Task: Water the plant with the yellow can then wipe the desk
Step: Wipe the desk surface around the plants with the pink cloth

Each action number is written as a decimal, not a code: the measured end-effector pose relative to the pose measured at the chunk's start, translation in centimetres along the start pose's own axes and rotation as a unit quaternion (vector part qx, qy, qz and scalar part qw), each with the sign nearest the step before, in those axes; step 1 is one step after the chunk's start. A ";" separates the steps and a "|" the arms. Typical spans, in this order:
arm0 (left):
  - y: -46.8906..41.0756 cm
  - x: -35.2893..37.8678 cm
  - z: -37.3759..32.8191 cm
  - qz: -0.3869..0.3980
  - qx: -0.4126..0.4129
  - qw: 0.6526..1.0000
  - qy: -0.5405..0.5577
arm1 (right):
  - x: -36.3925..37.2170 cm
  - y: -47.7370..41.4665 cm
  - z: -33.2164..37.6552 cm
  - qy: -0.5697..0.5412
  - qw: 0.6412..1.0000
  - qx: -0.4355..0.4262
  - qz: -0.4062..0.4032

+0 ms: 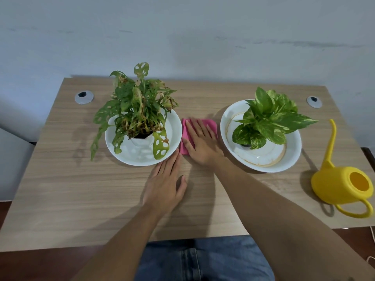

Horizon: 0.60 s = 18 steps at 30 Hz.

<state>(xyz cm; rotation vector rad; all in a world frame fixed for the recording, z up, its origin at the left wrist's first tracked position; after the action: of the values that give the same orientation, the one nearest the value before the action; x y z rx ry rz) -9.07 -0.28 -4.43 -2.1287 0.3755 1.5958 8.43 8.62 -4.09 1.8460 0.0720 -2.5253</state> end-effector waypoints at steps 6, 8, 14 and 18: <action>0.2 0.3 0.2 0.007 -0.002 1.000 -0.003 | -1.2 8.9 -2.3 -0.020 0.999 -0.038 -0.017; 0.3 0.4 0.1 0.004 0.001 1.000 -0.008 | -2.2 12.5 -3.8 -0.013 0.999 -0.042 -0.016; 0.3 0.4 -0.1 -0.008 0.004 1.000 -0.019 | -3.4 18.7 -6.8 -0.008 0.999 -0.031 0.004; 0.3 0.4 -0.1 -0.014 0.004 1.000 -0.017 | -2.9 17.8 -6.4 0.012 0.999 -0.028 -0.008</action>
<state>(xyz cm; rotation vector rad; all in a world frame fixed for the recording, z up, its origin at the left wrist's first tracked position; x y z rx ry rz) -9.01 -0.56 -4.83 -2.0887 0.3387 1.6111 16.09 -8.96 -3.81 1.8630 0.1565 -2.4838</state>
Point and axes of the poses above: each hand's wrist, its own y-axis away from the middle knuckle, its own x-axis out of the palm, z = x × y, the point moved 6 cm from there along -y, towards the middle knuckle, and after that the axes turned 8 degrees about -z, right-handed, at the moved point
